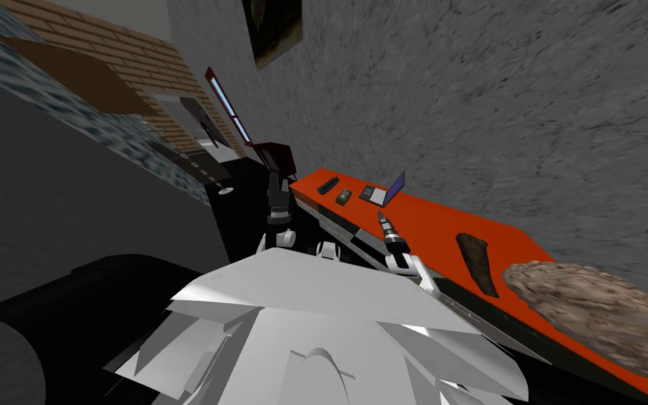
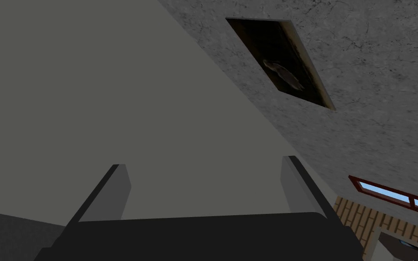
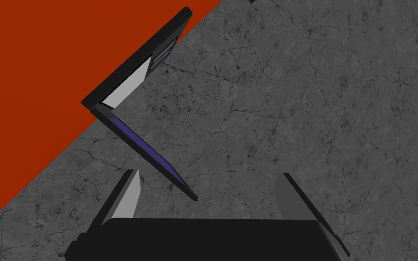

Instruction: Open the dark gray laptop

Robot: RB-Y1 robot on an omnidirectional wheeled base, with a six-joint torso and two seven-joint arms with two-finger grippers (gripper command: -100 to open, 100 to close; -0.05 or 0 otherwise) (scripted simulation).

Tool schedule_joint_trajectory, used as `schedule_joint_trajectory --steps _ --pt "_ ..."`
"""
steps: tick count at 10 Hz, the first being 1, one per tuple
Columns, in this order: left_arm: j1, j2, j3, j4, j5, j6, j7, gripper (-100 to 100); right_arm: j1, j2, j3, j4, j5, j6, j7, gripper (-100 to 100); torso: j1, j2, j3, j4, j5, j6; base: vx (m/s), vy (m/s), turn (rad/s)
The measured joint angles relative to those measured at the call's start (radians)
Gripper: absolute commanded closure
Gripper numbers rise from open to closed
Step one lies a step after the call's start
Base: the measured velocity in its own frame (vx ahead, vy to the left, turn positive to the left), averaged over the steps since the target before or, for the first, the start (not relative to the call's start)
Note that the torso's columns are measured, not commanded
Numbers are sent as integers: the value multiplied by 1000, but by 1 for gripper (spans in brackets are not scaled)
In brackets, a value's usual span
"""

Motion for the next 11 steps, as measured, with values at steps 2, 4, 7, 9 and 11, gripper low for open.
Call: schedule_joint_trajectory --steps 2,4,7,9,11 --pt "0 0 0 0 0 0 0 0 -32 -30 2 70 46 49 -9 -100 0 -1 0 0 0 0 5 22 58" --pt "0 0 0 0 0 0 0 0 -38 -43 7 103 83 91 -12 -100 0 -1 0 0 0 -2 2 20 201" --pt "0 0 0 0 0 0 0 0 -49 -93 16 160 141 173 -28 -100 0 0 0 0 0 0 2 23 194" --pt "0 0 0 0 0 0 0 0 -71 -123 27 213 188 232 -36 -100 0 -1 0 0 0 0 6 11 39" --pt "0 0 0 0 0 0 0 0 -83 -137 21 264 225 264 -42 -100 0 0 0 0 0 -1 2 13 187"
